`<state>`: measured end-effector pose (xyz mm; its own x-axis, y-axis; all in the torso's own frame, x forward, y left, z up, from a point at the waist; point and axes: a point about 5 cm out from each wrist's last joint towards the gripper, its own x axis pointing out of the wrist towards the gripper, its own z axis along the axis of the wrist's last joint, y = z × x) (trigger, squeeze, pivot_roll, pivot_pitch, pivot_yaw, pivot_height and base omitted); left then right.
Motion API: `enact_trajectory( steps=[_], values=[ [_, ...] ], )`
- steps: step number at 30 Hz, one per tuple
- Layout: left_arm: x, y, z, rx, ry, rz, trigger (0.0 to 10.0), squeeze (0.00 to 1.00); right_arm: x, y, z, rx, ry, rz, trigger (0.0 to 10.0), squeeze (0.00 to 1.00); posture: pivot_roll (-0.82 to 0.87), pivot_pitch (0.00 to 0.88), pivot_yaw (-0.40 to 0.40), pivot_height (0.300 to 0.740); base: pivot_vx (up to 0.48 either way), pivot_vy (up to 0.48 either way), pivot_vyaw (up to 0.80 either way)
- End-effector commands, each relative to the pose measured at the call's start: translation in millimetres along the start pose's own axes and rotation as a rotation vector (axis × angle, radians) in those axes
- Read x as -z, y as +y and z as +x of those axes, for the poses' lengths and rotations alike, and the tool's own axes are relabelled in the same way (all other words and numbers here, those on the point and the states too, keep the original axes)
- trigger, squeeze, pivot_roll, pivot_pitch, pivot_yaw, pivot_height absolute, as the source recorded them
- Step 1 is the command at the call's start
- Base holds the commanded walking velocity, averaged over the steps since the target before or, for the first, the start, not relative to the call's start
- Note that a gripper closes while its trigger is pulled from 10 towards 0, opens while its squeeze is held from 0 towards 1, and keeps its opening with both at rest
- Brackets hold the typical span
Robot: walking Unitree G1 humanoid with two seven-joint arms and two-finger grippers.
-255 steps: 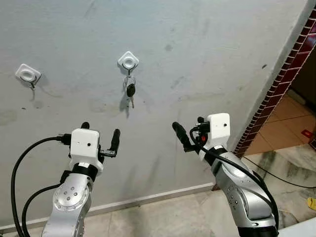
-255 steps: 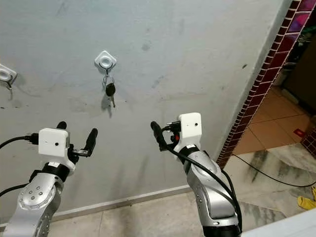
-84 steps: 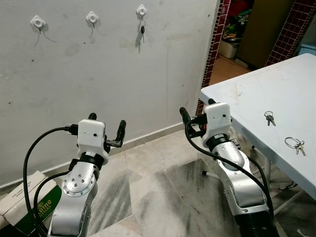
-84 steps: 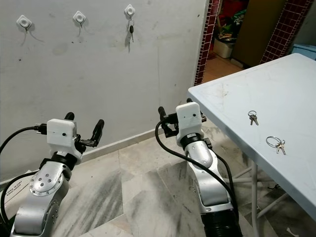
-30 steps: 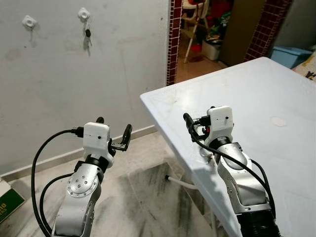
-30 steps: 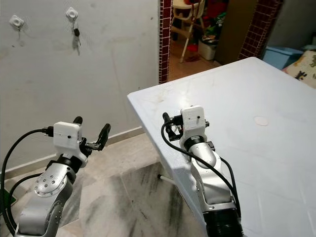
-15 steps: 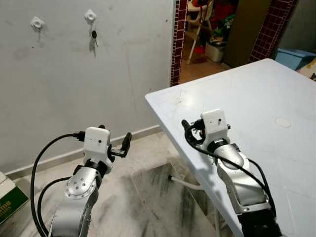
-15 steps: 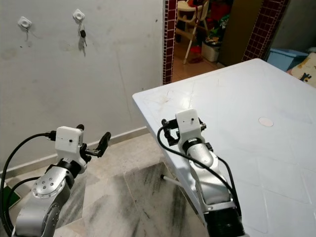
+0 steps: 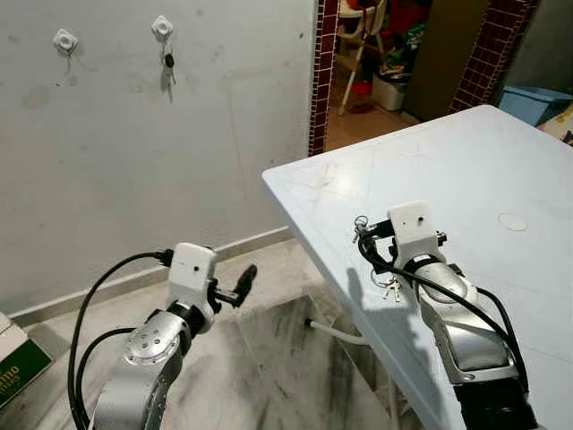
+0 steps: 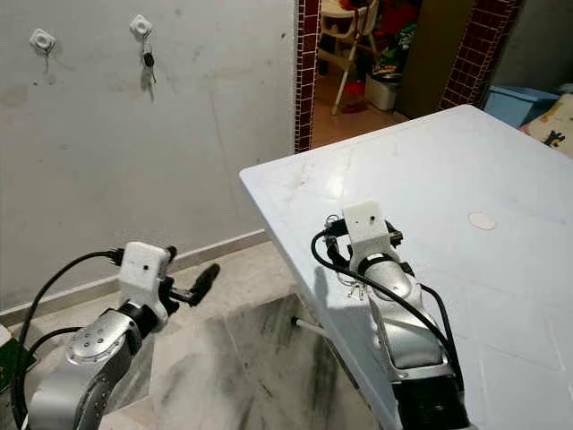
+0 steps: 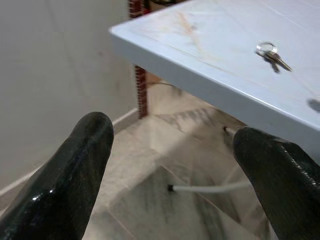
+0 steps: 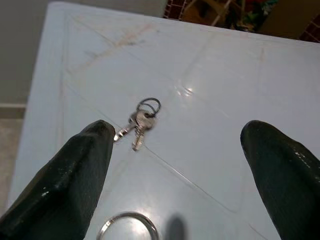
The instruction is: Hang keys on a hook
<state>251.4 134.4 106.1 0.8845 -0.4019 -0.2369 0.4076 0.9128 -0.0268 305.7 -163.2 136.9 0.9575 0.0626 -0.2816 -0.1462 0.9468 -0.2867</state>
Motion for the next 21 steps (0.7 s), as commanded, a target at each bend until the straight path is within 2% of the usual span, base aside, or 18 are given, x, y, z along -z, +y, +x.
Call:
enact_trajectory(
  steps=[1,3,7,11,18,21],
  values=[
    [-2,0.2,-0.9,0.011,0.011,0.02,10.0,0.0,-6,-4.6,-7.1,-0.013,-0.005,-0.011,10.0,0.0,0.01,0.0,0.036,0.74,0.0,0.0,0.0],
    [-1,0.1,-1.6,0.016,0.017,0.02,10.0,0.0,-5,-6.0,-10.1,-0.025,0.017,-0.011,10.0,0.0,0.0,0.0,0.039,0.74,0.0,0.0,0.0],
    [-1,-0.7,-0.8,0.04,0.029,0.025,10.0,0.0,8,-8.9,-23.4,-0.145,0.1,-0.026,10.0,0.0,-0.01,0.0,0.044,0.74,0.0,0.0,0.0],
    [0,-1.8,-0.2,0.061,0.036,0.029,10.0,0.0,14,-6.4,-29.6,-0.225,0.138,-0.04,10.0,0.0,-0.01,0.0,0.048,0.74,0.0,0.0,0.0],
    [0,-3.0,0.3,0.073,0.043,0.033,10.0,0.0,23,-3.2,-31.3,-0.261,0.2,-0.012,10.0,0.0,-0.01,0.0,0.047,0.74,0.0,0.0,0.0],
    [0,-4.0,0.2,0.074,0.043,0.031,10.0,0.0,26,3.0,-27.5,-0.263,0.21,0.044,10.0,0.0,-0.01,0.0,0.044,0.74,0.0,0.0,0.0]
  ],
)
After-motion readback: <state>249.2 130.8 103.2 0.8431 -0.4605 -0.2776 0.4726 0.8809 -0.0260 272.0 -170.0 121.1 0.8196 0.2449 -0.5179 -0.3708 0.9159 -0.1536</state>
